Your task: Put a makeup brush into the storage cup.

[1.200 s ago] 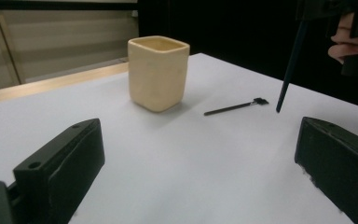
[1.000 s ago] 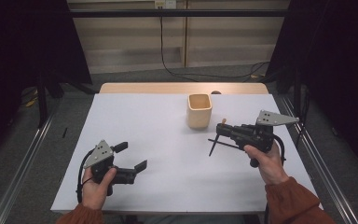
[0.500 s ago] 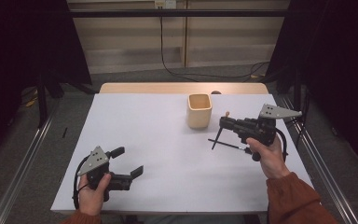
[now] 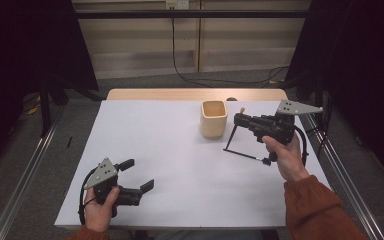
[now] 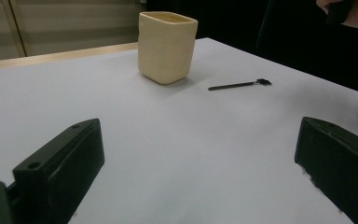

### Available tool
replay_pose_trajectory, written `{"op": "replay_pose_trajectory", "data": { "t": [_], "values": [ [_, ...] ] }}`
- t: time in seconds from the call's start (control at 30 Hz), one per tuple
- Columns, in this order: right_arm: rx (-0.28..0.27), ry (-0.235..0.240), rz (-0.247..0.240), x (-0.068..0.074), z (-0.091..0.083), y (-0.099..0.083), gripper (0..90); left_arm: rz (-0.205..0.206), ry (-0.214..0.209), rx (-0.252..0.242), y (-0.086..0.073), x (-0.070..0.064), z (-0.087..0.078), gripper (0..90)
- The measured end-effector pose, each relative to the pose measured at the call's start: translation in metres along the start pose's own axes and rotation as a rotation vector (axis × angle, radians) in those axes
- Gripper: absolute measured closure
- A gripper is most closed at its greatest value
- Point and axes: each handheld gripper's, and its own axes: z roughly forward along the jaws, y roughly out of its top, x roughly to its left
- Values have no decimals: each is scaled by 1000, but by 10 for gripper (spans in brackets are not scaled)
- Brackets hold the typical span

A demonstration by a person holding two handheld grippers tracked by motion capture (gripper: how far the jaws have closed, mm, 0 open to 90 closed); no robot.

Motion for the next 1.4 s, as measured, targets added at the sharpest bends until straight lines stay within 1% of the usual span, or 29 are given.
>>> {"op": "replay_pose_trajectory", "data": {
  "t": [0.07, 0.13, 0.17, 0.2, 0.23, 0.33, 0.47, 0.5, 0.57, 0.67, 0.77, 0.83, 0.9, 1.0, 1.03, 1.2, 1.3, 1.33, 1.4],
  "values": [
    [0, 1, -5, -1, 1, 2, 843, 8, 3, 2, 1, 0, -1, 14],
    [0, -2, -7, -2, 2, 5, 843, 7, 6, -10, 2, 1, -2, 14],
    [2, -4, -11, -3, 3, 6, 843, 0, 8, -16, 2, 1, -3, 14],
    [1, -6, -13, -3, 4, 8, 843, 8, 10, -10, 2, 2, -3, 14],
    [0, -6, -12, -3, 4, 9, 843, -2, 9, -9, 1, 1, -3, 14],
    [1, -11, -17, -5, 8, 14, 843, 6, 6, 1, 0, 2, -2, 14],
    [3, -11, -27, -7, 13, 20, 843, 6, 5, 2, 0, 2, -2, 14],
    [2, -11, -30, -8, 13, 22, 843, 0, 4, 1, 0, 1, -2, 14],
    [-6, -12, -34, -9, 14, 27, 843, -1, 2, 1, 0, 2, -1, 14],
    [-4, -13, -36, -12, 15, 31, 843, 0, 0, 8, 0, 2, -1, 14],
    [0, -22, -38, -15, 17, 34, 843, -14, -7, 12, 0, 2, 1, 14],
    [-2, -28, -36, -19, 19, 37, 843, -13, -6, 10, 0, 2, 1, 14],
    [-4, -32, -36, -22, 19, 40, 843, -11, -10, 5, 0, 2, 1, 14],
    [1, -34, -30, -26, 21, 45, 843, -5, -9, 15, 0, 2, 1, 14],
    [7, -39, -35, -27, 22, 47, 843, 8, -6, 14, 0, 3, 1, 14],
    [17, -56, -54, -31, 31, 57, 843, -4, -10, 16, 0, 4, 1, 14],
    [30, -70, -56, -34, 36, 60, 843, 1, -15, 12, 0, 4, 1, 14],
    [32, -73, -56, -35, 38, 60, 843, -6, -18, 9, -1, 3, 1, 14],
    [40, -82, -58, -38, 42, 61, 843, -3, -12, 11, 0, 3, 1, 14]
  ]
}}
